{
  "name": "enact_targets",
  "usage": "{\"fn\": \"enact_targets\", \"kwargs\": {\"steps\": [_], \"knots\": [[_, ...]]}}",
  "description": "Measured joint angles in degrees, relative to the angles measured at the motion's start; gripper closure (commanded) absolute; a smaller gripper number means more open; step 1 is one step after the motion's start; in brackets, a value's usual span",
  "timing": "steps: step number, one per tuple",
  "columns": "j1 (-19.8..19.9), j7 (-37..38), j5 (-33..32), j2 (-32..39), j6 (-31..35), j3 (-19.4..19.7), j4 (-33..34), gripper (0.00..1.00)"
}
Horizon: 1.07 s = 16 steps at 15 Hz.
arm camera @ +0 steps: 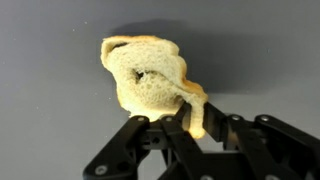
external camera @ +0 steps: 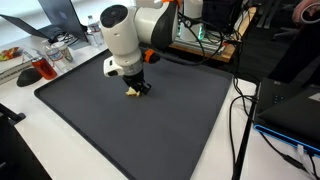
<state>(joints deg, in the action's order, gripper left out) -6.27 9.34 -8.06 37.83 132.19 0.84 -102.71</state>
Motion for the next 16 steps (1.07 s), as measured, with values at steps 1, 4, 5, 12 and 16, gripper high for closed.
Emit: {"fn": "enact_targets", "kwargs": {"steps": [1,4,5,12,16], "knots": [[-0.01,-0.01,-0.01,-0.09,-0.01,0.00,0.00,0.52],[-0.14,-0.01,-0.47,-1.17,-0.74,0.03,-0.06,0.31],[-0.25,-0.01,-0.87,-1.69,-1.20,0.06,-0.07,0.23],[-2.12,0.59,-1.93,-4.86,-5.47,0.12,0.13,0.00],[-4.73,2.31,-3.31,-5.63,-10.73,0.08,2.71,0.00]]}}
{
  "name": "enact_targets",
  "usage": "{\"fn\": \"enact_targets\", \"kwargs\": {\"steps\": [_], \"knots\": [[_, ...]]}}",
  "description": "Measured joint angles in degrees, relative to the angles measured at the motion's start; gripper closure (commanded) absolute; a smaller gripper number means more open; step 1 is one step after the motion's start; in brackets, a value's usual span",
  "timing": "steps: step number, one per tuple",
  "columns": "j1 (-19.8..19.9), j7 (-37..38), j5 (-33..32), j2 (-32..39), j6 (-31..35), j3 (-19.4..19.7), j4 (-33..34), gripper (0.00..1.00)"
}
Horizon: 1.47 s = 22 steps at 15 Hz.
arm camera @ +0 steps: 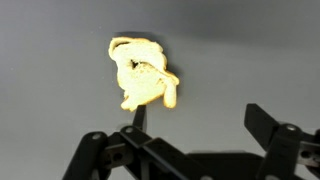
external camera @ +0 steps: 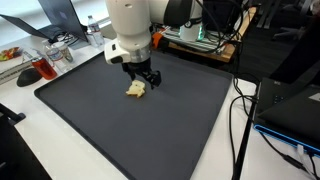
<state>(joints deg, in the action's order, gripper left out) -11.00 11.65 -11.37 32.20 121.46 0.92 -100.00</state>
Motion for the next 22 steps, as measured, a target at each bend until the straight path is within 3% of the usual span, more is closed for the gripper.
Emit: {"fn": "enact_targets", "kwargs": {"steps": [7,12,17,22], "knots": [[-7.05,10.68,-8.34,2.86,-12.55,0.10,7.57,0.00],[-9.89,18.46,-9.06,9.11,-17.85,0.40,14.94,0.00],[-11.13,23.28,-10.25,16.77,-19.08,2.46,22.30,0.00],[-10.05,22.55,-10.25,21.42,-18.98,3.82,27.27,0.00]]}}
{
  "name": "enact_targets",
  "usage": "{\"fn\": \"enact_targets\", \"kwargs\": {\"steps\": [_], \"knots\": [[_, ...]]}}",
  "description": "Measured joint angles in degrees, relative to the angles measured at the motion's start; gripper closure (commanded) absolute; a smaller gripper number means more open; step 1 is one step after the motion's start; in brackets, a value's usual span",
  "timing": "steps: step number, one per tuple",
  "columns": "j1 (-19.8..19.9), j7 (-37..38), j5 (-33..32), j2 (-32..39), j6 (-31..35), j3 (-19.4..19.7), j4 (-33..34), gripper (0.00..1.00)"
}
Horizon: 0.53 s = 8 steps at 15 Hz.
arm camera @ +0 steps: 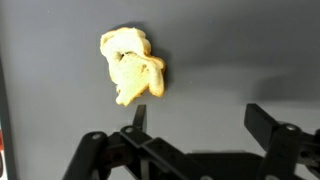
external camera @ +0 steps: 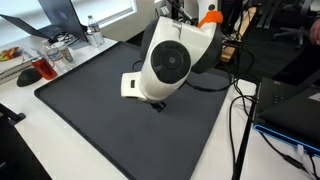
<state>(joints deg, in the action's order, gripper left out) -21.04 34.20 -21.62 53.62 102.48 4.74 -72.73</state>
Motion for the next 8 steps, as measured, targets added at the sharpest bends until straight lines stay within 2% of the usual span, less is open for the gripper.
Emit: {"fn": "enact_targets", "kwargs": {"steps": [8], "knots": [[7.13,-18.02,3.37,0.36,-0.26,-1.02,6.13,0.00]]}}
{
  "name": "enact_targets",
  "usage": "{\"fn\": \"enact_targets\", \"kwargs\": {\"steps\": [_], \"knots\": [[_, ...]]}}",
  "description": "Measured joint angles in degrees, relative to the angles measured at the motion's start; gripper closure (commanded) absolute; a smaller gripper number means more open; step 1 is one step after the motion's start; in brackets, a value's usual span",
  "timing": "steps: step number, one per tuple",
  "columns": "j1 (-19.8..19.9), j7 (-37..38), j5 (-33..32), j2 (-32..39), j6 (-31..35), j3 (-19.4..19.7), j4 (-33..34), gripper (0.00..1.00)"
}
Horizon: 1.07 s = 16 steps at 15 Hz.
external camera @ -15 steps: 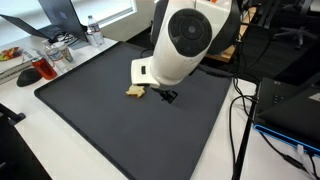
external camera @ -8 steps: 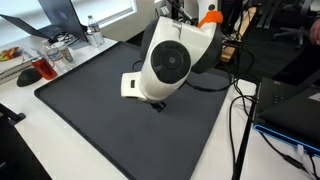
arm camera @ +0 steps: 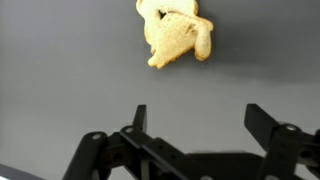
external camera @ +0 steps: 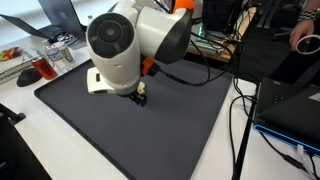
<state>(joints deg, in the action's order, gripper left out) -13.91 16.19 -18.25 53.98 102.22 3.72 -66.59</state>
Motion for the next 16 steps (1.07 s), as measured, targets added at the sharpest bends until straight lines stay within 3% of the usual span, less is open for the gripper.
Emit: {"fn": "enact_targets", "kwargs": {"steps": [10,16], "knots": [[13.80,-22.49,12.87,-0.49,2.44,-5.09,0.93,0.00],[22.45,-33.51,21.13,-4.39,13.31,-8.06,-8.95,0.00]]}}
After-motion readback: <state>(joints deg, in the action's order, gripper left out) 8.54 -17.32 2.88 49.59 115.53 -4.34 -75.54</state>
